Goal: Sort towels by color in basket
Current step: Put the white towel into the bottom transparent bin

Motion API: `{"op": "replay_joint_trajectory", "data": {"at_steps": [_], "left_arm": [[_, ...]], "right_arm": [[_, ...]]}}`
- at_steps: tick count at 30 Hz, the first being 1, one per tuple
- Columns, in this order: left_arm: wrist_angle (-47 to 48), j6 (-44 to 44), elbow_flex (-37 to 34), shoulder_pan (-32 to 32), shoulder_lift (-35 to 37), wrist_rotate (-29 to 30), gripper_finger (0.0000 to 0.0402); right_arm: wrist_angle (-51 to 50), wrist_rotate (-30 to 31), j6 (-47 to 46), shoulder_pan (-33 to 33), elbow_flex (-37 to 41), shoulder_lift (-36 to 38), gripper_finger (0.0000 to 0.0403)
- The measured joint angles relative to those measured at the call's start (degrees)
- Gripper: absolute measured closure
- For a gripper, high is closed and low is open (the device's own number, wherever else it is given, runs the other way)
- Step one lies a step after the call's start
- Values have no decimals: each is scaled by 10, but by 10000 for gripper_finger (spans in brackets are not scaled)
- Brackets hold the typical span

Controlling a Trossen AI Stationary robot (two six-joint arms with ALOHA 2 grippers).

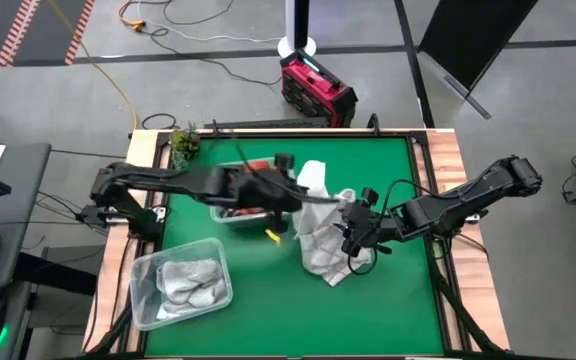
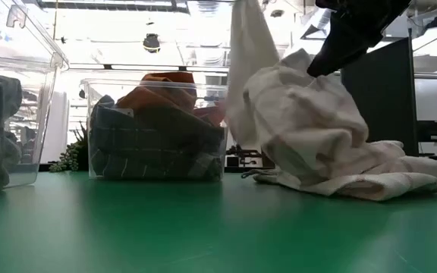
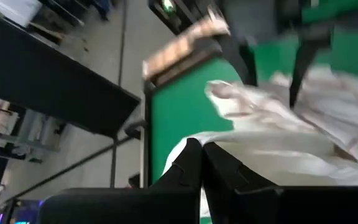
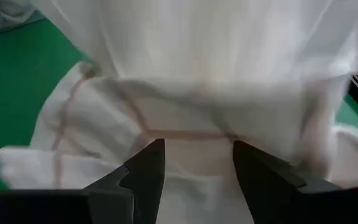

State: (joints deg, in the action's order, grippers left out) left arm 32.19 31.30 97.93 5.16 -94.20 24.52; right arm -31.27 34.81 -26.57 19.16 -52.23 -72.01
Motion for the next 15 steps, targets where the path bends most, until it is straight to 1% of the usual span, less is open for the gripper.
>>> {"op": "replay_joint_trajectory", "data": {"at_steps": [3, 5, 7, 9, 13, 15], "left_arm": [[6, -3, 11, 0, 42, -9, 401], [13, -8, 18, 0, 75, -37, 401], [27, -32, 29, 0, 109, -85, 401], [55, -74, 40, 0, 141, -144, 401], [134, -182, 62, -1, 191, -251, 401], [152, -243, 67, 1, 209, -314, 401]], "right_arm": [[0, 0, 0, 0, 0, 0, 184], [0, 0, 0, 0, 0, 0, 184], [0, 0, 0, 0, 0, 0, 184], [0, 0, 0, 0, 0, 0, 184], [0, 11, 5, -2, 0, 0, 184], [0, 20, 9, -3, 0, 0, 184]]}}
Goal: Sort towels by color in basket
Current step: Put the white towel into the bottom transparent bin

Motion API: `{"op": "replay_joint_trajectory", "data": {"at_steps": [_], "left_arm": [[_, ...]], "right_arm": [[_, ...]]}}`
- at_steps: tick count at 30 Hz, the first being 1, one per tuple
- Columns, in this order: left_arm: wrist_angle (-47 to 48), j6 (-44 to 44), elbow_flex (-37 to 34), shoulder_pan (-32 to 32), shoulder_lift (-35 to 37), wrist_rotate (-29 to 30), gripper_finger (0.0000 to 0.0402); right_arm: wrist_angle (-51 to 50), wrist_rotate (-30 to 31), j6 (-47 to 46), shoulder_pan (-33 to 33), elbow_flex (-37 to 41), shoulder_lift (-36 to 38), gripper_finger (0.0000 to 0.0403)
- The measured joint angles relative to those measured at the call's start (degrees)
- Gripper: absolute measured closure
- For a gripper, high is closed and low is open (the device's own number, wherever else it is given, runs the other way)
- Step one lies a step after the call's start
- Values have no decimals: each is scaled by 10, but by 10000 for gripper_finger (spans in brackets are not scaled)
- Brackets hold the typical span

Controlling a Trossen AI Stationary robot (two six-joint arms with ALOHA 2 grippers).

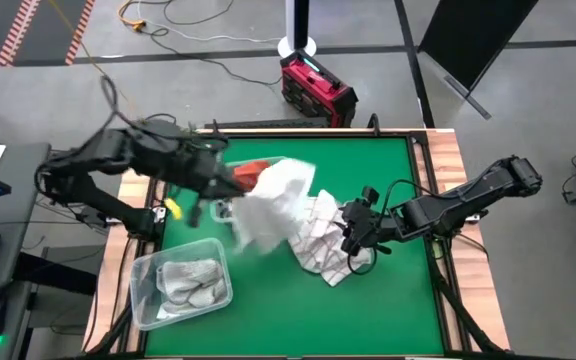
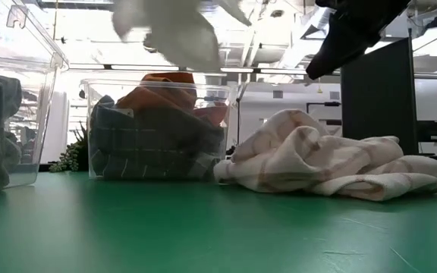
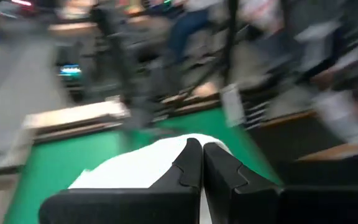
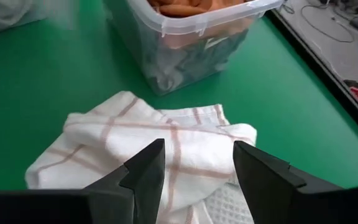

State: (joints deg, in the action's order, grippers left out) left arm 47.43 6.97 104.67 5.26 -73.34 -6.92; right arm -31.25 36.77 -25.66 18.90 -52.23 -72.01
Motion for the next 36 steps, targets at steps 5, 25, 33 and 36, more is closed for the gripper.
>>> {"op": "replay_joint_trajectory", "data": {"at_steps": [5, 25, 33, 36], "left_arm": [[-19, -165, 22, 14, 38, -139, 399], [348, -455, 55, 164, 111, -35, 401], [372, -454, 13, 235, 100, -2, 401], [371, -468, -41, 268, 83, -20, 401]], "right_arm": [[5, 7, 6, -14, 0, 0, 184], [60, 8, 61, -34, 0, 0, 184], [60, 8, 63, -34, 0, 0, 184], [60, 8, 65, -34, 0, 0, 184]]}}
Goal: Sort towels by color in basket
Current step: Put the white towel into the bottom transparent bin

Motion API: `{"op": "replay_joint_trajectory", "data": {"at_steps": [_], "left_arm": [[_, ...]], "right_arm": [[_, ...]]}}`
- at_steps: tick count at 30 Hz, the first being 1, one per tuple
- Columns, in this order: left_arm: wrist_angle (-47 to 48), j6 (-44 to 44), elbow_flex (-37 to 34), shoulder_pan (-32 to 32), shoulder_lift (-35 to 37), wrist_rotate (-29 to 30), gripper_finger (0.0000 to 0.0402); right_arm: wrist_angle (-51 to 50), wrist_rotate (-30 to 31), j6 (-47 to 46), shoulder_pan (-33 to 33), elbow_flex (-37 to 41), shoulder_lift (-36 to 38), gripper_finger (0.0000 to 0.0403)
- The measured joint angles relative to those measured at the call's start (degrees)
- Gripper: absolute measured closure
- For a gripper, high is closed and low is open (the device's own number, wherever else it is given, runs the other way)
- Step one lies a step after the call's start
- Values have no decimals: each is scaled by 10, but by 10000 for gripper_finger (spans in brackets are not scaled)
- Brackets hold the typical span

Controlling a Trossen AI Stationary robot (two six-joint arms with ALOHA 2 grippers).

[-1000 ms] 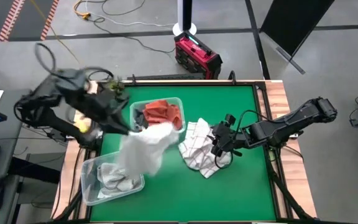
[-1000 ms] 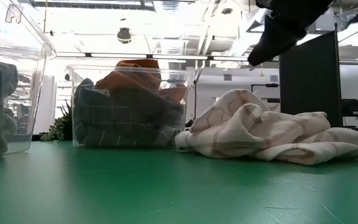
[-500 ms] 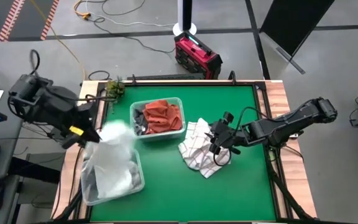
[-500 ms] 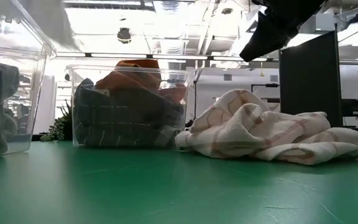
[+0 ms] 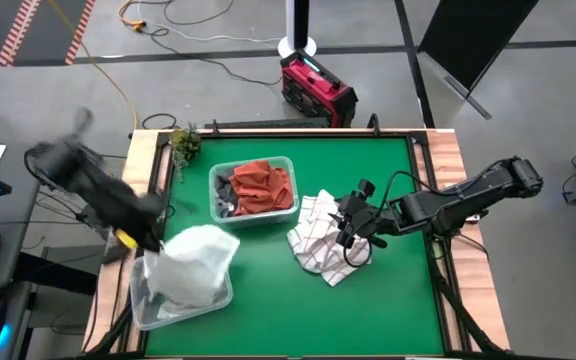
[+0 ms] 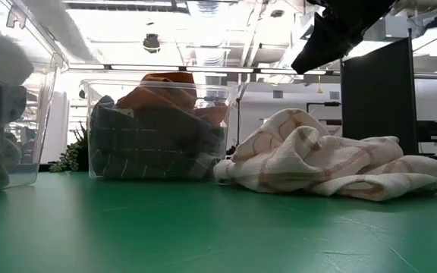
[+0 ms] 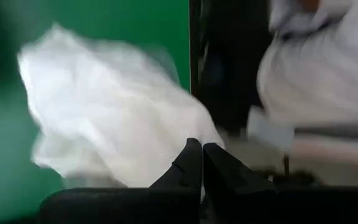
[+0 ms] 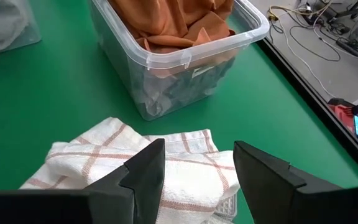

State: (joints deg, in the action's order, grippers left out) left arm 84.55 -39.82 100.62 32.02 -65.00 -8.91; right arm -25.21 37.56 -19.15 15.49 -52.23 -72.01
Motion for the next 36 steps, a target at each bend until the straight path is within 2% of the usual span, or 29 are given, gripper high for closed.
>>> {"op": "replay_joint_trajectory", "data": {"at_steps": [5, 15, 20, 24, 26, 29, 32, 36], "left_arm": [[-21, -59, -78, 54, -22, -59, 401], [-19, -302, -187, 204, -23, -63, 401], [-63, -440, -197, 261, -23, -94, 401], [-92, -526, -180, 308, -22, -57, 401], [-116, -528, -178, 322, -22, -16, 401], [-132, -480, -177, 324, -23, 53, 401], [-123, -389, -177, 311, -25, 138, 401], [-99, -271, -180, 265, -25, 221, 401]], "right_arm": [[0, 0, 6, -1, 0, 0, 184], [34, -2, 80, -40, 0, 0, 184], [61, -11, 119, -68, 0, 0, 184], [73, -37, 137, -88, 0, 0, 184], [80, -47, 141, -96, 0, 0, 184], [84, -51, 143, -105, 0, 0, 184], [90, -62, 143, -108, 0, 0, 184], [112, -64, 147, -107, 0, 0, 184]]}}
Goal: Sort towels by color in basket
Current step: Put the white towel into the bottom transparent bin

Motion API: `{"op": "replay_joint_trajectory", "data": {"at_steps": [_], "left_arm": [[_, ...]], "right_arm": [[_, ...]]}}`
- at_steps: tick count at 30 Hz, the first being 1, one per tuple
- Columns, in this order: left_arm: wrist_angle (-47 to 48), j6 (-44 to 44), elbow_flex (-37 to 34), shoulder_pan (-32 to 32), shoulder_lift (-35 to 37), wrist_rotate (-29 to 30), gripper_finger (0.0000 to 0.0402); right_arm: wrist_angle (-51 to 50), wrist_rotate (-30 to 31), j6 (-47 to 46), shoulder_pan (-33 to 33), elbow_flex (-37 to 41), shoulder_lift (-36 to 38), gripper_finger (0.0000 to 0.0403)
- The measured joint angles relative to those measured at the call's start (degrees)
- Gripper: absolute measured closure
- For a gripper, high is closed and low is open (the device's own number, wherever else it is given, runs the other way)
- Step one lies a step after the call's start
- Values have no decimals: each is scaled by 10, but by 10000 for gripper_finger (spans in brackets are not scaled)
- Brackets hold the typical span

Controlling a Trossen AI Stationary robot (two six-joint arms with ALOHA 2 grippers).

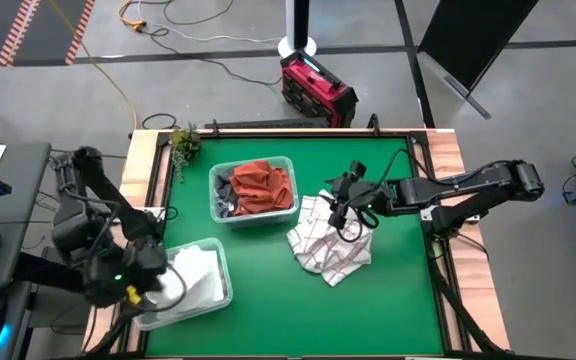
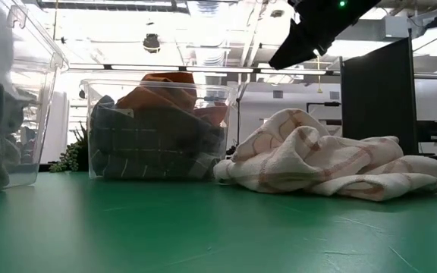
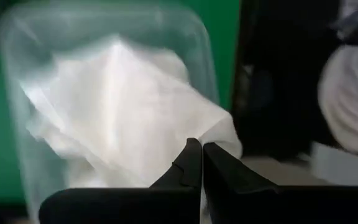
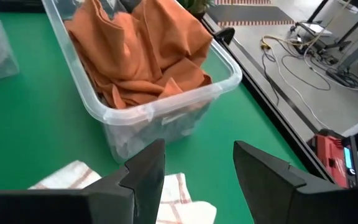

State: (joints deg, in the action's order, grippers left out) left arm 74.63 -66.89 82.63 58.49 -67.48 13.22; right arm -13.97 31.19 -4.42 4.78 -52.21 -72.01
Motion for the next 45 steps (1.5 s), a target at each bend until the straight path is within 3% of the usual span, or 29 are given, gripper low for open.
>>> {"op": "replay_joint_trajectory", "data": {"at_steps": [11, 22, 26, 35, 42, 45], "left_arm": [[-32, 339, -103, -127, -65, 36, 401], [-2, 647, -117, -132, -181, 80, 401], [-60, 671, -145, -130, -161, 70, 401], [-192, 653, -292, -123, -78, -8, 401], [-252, 733, -354, -123, -77, -89, 401], [-263, 746, -366, -123, -82, -93, 401]], "right_arm": [[3, -4, 0, 13, 0, 0, 184], [3, -4, -16, 25, 0, 0, 184], [3, -4, -21, 31, 0, 0, 184], [3, -4, -28, 47, 0, 0, 184], [3, -4, -42, 47, 0, 0, 184], [-4, -4, -52, 47, 0, 0, 184]]}}
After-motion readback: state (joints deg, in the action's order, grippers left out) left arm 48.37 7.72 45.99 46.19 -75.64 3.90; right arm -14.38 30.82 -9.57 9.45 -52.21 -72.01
